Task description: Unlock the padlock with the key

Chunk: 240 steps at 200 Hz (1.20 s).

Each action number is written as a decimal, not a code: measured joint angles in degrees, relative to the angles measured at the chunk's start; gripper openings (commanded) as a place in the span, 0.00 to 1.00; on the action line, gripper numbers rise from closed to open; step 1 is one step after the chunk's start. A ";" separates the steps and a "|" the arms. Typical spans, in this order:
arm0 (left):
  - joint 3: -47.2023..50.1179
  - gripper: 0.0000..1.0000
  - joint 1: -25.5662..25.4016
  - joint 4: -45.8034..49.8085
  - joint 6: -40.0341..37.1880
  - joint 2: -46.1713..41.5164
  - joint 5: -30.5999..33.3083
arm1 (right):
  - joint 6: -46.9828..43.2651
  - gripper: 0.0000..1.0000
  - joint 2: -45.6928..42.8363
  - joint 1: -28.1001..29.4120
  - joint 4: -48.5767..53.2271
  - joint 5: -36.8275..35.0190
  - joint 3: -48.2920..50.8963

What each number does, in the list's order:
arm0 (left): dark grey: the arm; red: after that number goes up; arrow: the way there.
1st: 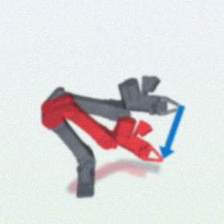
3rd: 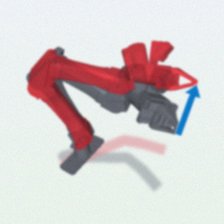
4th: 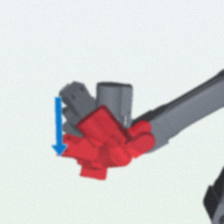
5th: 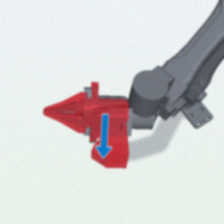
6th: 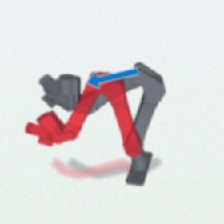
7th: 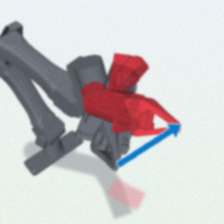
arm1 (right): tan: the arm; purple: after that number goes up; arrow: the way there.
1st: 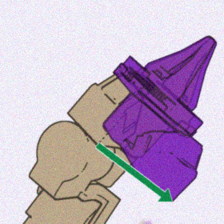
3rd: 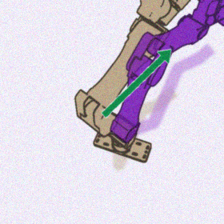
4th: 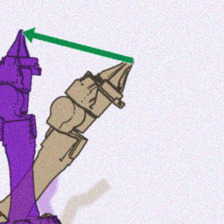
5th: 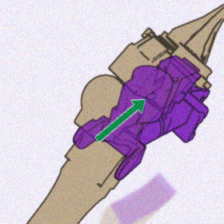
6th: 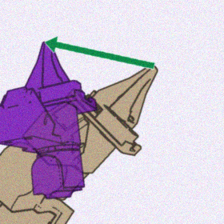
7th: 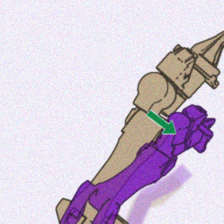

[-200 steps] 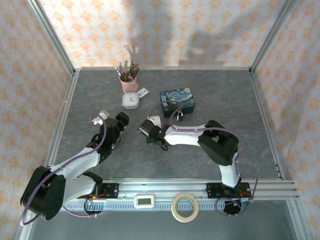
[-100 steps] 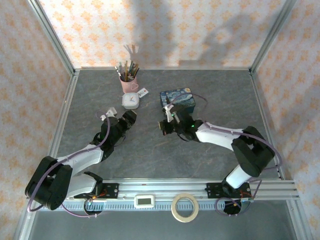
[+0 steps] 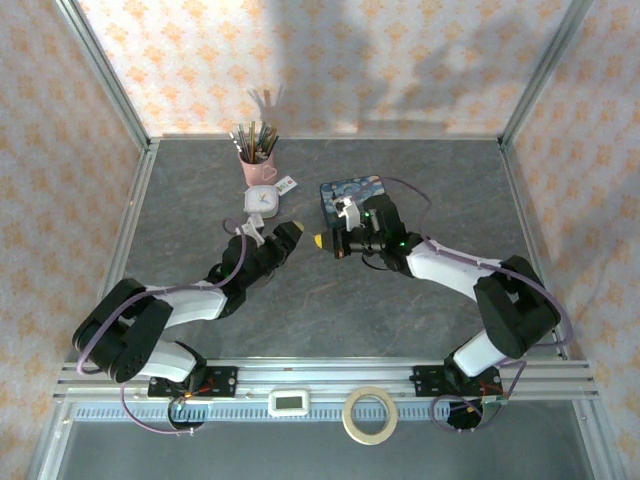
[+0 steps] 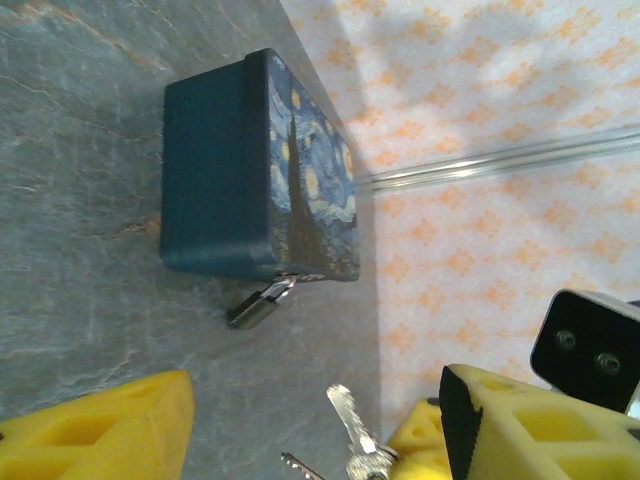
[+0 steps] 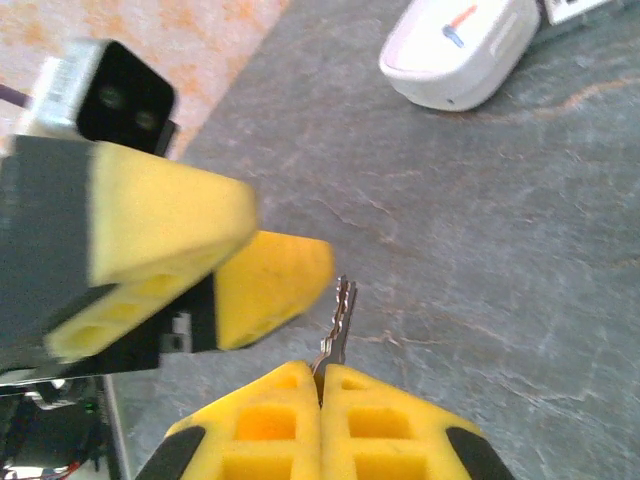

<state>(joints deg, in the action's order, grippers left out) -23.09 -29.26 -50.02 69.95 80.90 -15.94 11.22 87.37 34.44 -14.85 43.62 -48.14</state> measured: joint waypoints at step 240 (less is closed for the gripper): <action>1.73 0.62 -7.13 -32.15 44.09 18.14 9.60 | 30.84 0.00 -2.08 4.85 -30.18 -20.33 11.72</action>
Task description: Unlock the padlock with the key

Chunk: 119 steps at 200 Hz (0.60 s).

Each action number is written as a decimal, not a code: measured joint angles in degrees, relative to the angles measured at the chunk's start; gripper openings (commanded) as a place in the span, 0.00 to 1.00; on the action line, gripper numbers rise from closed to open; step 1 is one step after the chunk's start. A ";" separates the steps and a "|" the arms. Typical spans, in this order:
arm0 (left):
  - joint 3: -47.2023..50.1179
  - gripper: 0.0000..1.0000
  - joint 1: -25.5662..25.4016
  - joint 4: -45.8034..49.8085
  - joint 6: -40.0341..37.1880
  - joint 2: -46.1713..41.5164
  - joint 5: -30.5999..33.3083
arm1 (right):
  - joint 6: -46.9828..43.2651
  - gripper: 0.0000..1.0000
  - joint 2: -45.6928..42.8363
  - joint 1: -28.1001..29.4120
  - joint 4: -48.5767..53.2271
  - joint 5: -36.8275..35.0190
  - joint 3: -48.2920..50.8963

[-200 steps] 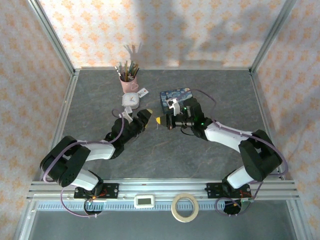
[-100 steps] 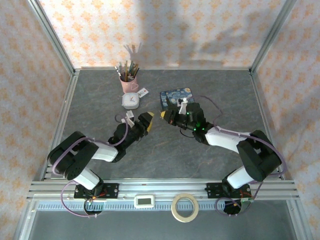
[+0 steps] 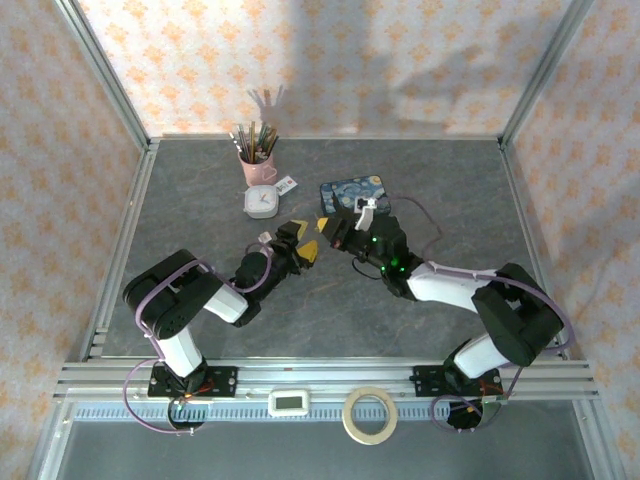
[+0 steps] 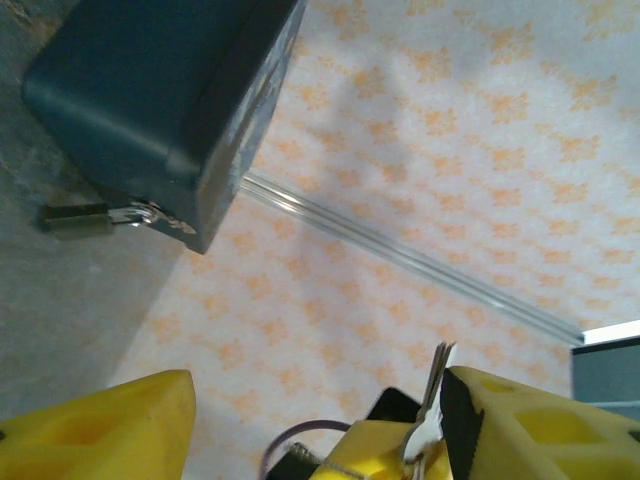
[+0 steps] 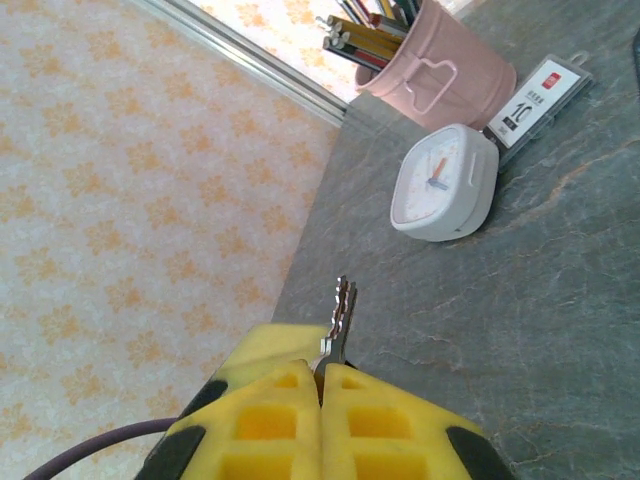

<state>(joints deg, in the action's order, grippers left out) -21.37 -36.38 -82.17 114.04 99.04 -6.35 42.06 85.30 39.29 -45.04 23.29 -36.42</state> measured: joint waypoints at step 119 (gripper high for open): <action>-1.86 0.42 -0.44 -3.43 2.08 1.79 0.87 | -1.73 0.00 2.12 1.81 -7.32 0.04 1.07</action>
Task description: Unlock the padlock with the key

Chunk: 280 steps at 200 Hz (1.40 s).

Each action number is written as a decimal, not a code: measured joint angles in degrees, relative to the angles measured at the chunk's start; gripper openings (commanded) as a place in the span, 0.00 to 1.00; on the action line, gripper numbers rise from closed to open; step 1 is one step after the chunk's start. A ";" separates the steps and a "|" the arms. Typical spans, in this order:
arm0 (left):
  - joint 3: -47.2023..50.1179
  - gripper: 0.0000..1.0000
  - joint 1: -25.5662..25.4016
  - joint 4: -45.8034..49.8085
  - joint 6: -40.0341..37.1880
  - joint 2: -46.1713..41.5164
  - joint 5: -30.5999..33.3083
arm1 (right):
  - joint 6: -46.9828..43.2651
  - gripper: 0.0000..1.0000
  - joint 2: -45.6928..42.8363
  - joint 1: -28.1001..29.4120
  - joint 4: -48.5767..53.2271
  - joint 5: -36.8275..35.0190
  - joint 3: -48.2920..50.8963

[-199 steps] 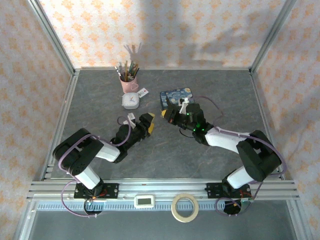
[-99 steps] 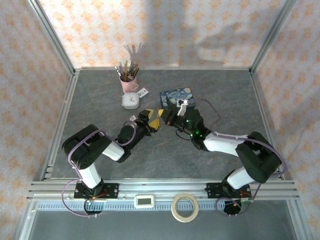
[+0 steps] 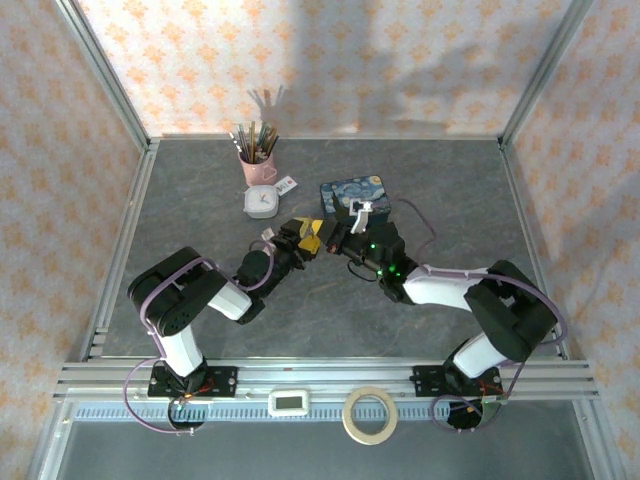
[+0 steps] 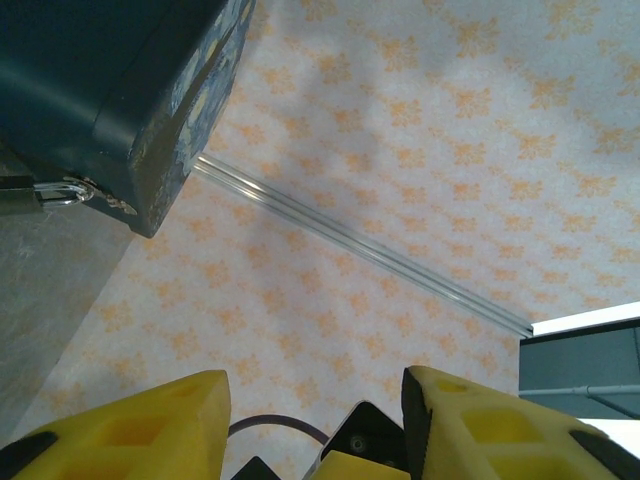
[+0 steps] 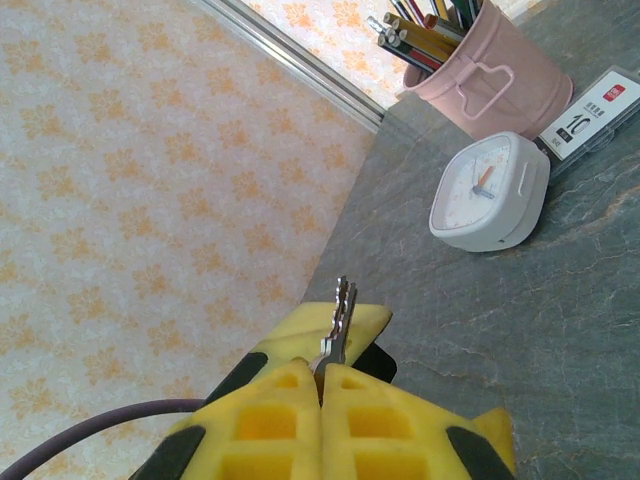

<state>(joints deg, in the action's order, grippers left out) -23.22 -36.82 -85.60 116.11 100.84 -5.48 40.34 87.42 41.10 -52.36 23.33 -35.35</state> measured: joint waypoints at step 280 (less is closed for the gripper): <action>-12.98 0.00 1.66 28.61 -45.38 -8.79 -7.63 | -14.97 0.27 -17.11 -9.44 27.50 7.48 -1.27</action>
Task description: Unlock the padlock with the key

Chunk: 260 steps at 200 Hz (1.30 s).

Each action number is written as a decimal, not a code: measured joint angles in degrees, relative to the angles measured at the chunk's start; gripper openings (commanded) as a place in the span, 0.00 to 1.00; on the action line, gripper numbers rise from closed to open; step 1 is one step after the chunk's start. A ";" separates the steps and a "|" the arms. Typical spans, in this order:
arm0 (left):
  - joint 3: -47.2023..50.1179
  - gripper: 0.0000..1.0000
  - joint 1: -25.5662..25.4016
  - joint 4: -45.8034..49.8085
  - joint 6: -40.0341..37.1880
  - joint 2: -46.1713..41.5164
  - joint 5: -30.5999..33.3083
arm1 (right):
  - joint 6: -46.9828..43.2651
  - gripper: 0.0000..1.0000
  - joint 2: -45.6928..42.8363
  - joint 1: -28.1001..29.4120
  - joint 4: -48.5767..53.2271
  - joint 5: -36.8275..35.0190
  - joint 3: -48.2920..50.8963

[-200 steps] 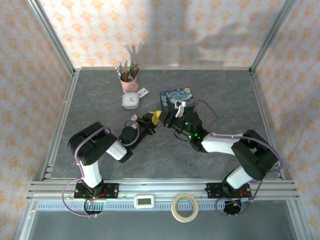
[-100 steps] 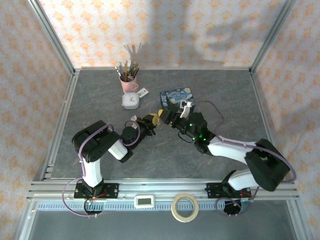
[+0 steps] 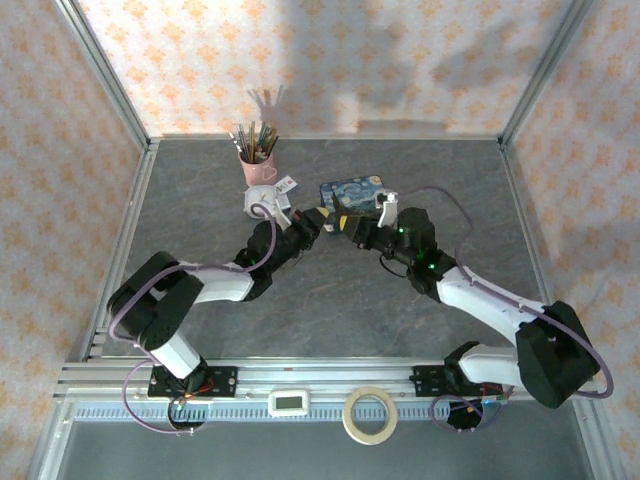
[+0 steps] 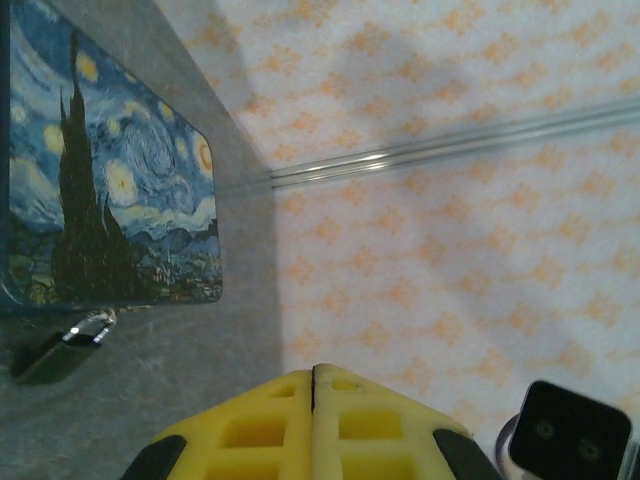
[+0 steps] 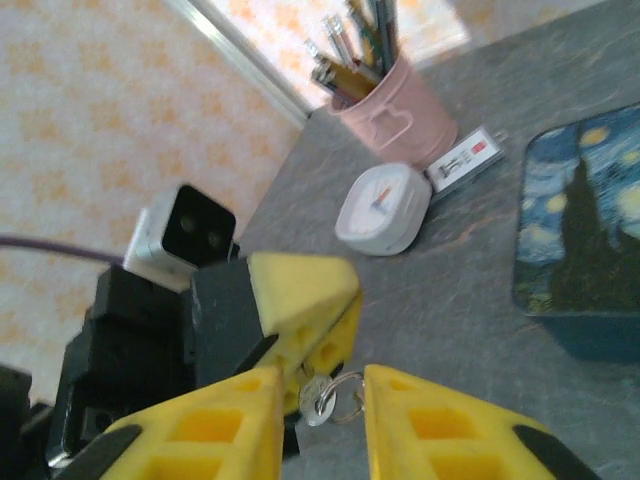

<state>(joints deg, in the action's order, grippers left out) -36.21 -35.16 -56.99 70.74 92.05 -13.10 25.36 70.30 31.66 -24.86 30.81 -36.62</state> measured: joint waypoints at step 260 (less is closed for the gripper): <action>4.92 0.00 0.07 -6.05 -25.81 -11.54 -12.66 | 10.93 0.26 10.16 -1.09 -30.05 24.65 4.39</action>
<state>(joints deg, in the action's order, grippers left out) -31.29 -35.09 -63.05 44.93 80.51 -25.76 36.29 80.47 30.57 -54.92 55.46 -32.23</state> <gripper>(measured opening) 0.047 0.273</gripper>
